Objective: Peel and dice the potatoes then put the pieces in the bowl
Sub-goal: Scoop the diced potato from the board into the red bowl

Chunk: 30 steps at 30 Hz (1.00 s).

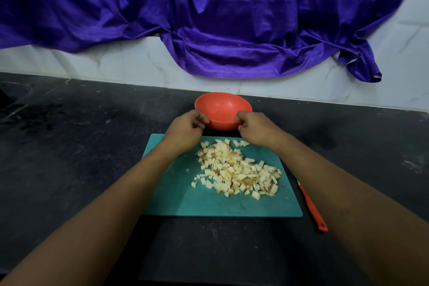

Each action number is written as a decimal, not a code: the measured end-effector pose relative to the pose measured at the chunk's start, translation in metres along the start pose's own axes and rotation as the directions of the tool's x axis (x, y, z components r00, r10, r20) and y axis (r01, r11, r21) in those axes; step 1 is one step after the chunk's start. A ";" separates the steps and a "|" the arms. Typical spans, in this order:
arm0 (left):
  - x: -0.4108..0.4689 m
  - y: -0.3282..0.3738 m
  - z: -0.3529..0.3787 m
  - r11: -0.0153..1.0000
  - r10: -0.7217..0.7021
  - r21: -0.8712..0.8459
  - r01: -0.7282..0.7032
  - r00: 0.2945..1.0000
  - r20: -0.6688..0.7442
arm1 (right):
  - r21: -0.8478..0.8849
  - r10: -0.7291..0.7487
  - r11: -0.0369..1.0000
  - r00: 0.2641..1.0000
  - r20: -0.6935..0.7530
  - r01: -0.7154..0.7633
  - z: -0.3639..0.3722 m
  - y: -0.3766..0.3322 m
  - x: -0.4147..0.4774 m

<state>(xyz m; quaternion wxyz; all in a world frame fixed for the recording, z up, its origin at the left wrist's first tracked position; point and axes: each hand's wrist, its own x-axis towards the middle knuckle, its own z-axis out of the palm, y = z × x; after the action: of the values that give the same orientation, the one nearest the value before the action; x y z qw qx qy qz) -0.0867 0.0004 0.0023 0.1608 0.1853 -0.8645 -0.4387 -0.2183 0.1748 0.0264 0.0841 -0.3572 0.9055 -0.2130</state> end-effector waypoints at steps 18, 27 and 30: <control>-0.031 0.031 -0.009 0.934 -0.198 0.357 0.028 0.872 0.447 | -0.026 0.320 0.937 0.825 0.466 -0.349 -0.037 0.000 -0.098; -0.046 0.036 -0.004 0.969 -0.229 0.195 0.151 0.844 0.486 | 0.090 0.140 0.979 0.929 0.342 -0.181 0.003 -0.030 -0.089; -0.049 0.033 -0.002 0.976 -0.210 0.148 0.158 0.861 0.464 | 0.173 0.113 0.970 0.944 0.309 -0.173 0.009 -0.035 -0.085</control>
<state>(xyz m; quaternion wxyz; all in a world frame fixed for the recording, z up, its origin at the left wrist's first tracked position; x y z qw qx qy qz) -0.0484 0.0396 0.0242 -0.1095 0.1614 -0.8774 -0.4384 -0.1317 0.2072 0.0336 0.2695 -0.3079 0.8806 -0.2392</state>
